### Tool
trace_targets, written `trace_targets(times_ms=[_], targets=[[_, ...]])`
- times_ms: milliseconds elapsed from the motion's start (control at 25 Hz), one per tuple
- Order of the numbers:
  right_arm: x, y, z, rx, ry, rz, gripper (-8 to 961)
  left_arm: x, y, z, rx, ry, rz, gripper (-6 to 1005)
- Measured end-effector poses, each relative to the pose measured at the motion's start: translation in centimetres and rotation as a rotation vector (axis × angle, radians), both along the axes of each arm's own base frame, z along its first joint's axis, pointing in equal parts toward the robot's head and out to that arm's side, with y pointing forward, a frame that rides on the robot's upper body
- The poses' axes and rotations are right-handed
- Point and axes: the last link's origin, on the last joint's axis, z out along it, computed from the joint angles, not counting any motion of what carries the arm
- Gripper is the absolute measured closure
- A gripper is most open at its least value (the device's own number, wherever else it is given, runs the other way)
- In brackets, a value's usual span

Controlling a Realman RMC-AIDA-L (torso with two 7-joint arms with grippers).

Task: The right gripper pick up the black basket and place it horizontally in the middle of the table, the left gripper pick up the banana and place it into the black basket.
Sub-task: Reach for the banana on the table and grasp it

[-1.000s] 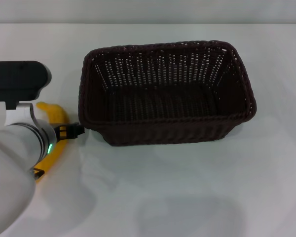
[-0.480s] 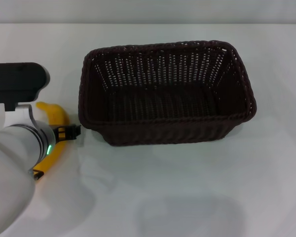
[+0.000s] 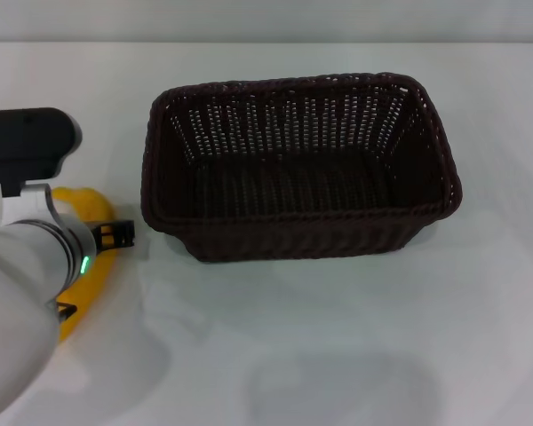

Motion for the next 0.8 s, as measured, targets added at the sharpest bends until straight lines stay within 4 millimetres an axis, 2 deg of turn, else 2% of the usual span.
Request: trace_targets(times_ms=[360,520,600,800], targets=[[0.2,-0.1,0.1,0.005,0.004,-0.005,113,-0.3,0.4,0.7,0.019,0.009,0.003,488],[0.4,-0.2,0.1,0.004,0.008,-0.012,113,-1.1,0.7,2.0,0.048,0.038,0.009,489],[0.5,-0.2,0.1,0.005,0.008,-0.013,113,-1.7,1.0,3.5,0.084,0.068,0.006,489],[0.4,-0.1,0.2,0.008,0.009,-0.016,113,-2.2,1.7,5.2,0.124,0.117,-0.008,489]])
